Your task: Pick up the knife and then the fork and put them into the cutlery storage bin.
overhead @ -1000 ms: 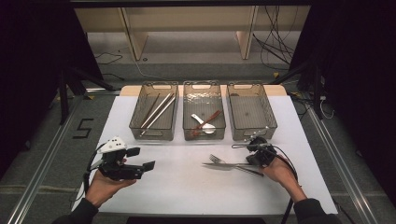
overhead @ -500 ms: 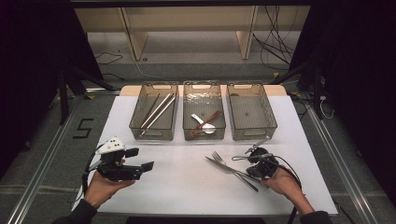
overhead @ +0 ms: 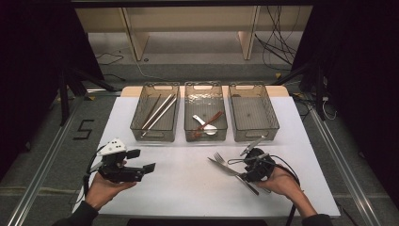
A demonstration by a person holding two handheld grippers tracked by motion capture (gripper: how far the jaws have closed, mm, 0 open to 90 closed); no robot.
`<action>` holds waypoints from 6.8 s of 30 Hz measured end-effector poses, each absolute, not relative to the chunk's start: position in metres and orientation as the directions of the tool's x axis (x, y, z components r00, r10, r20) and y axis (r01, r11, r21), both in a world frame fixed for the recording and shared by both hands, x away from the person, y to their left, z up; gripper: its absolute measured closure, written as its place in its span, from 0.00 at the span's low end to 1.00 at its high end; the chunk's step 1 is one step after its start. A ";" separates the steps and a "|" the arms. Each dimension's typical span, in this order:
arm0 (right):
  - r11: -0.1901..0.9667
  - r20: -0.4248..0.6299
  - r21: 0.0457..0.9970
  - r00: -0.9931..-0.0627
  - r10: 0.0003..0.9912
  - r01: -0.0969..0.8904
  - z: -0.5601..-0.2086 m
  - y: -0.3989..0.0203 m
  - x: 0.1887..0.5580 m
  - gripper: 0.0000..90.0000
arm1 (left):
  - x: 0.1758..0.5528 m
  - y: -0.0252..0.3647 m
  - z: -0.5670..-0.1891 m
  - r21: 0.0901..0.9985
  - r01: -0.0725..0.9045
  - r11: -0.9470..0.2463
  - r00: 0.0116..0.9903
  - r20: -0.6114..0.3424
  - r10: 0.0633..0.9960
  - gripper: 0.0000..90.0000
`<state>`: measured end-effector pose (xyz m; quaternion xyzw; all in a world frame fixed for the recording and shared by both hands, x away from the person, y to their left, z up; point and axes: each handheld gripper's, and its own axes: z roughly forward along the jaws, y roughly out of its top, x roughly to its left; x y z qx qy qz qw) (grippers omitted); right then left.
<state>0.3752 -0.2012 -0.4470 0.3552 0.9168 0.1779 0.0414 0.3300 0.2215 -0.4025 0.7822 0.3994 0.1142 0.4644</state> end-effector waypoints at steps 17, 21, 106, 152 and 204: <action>0.752 0.004 0.231 -0.774 0.633 0.617 -0.456 -0.192 0.386 0.74 | 0.330 0.221 -0.403 0.815 0.523 -0.249 0.653 -0.195 0.732 0.19; 0.762 0.001 0.224 -0.782 0.623 0.607 -0.456 -0.192 0.386 0.79 | 0.331 0.221 -0.403 0.814 0.522 -0.256 0.655 -0.191 0.731 0.19; 0.356 0.131 0.599 -0.527 0.840 0.717 -0.343 -0.240 0.495 0.90 | 0.331 0.226 -0.402 0.848 0.491 -0.200 0.657 -0.210 0.724 0.19; 0.175 0.164 0.557 -0.314 0.935 0.812 -0.366 -0.223 0.558 0.89 | 0.332 0.225 -0.401 0.850 0.490 -0.193 0.657 -0.214 0.723 0.19; 0.479 0.132 0.519 -0.620 0.773 0.708 -0.390 -0.205 0.423 0.33 | 0.331 0.226 -0.401 0.853 0.486 -0.192 0.658 -0.213 0.722 0.18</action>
